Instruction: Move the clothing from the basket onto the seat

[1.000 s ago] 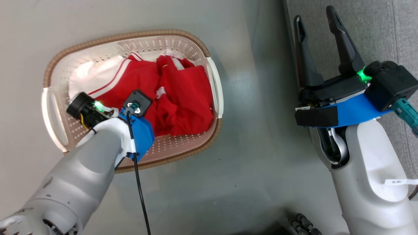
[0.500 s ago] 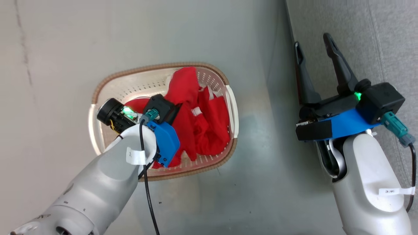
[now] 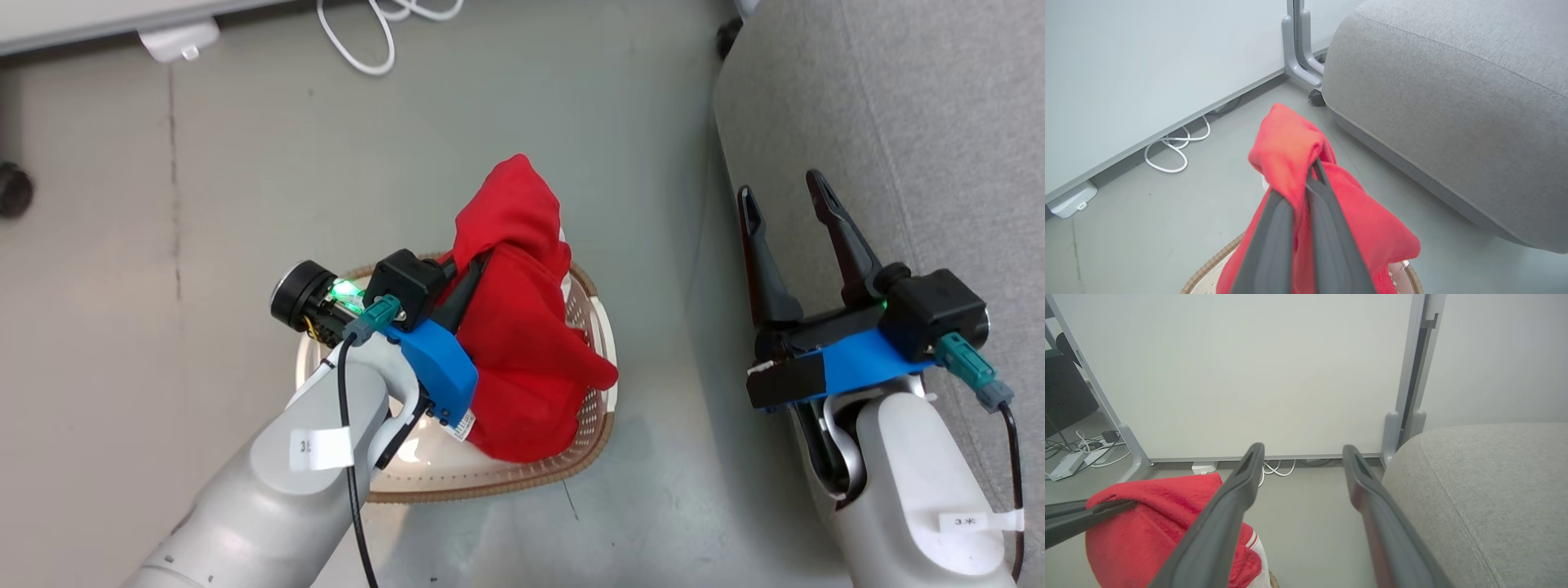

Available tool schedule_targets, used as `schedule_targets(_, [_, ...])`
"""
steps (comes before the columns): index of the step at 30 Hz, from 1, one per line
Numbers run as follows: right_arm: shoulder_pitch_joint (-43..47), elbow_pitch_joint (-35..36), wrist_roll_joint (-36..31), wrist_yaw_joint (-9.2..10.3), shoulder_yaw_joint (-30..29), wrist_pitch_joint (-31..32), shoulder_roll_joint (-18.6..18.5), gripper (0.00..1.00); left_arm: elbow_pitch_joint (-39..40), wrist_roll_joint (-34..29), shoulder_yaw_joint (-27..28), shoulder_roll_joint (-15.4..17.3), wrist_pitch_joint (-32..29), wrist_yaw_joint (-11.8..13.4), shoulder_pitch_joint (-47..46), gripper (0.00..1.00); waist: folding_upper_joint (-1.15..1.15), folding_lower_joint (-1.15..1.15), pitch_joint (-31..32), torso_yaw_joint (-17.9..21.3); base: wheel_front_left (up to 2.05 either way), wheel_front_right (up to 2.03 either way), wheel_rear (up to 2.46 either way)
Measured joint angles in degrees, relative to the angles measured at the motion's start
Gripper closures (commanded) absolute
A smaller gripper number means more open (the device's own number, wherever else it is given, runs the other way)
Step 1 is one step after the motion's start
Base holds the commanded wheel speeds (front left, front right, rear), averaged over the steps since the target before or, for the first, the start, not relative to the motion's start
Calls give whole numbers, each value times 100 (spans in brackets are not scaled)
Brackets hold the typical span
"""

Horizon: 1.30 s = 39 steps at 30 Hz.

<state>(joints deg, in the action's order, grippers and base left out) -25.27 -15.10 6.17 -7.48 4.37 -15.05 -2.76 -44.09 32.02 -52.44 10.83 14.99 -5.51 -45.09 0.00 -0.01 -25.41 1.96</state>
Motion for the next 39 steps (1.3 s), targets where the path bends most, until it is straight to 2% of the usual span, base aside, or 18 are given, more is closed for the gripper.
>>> schedule_targets(10, [379,-114,5,0,-122,0,0,0,710,-561,865,-190,0,14,313,100,0,0,773,-104,0,0,0])
schedule_targets(18, [701,-168,46,0,-268,0,0,0,1122,-896,1250,-403,1,-13,350,100,0,0,1325,-193,0,0,0])
schedule_targets(27, [973,-193,46,0,-354,0,0,0,1469,-1150,1326,-520,1,-63,328,100,0,0,1706,-299,0,0,0])
schedule_targets(39, [1098,-177,-11,0,-328,0,0,0,1428,-1237,1308,-558,1,-116,439,100,0,1,1948,-307,0,0,0])
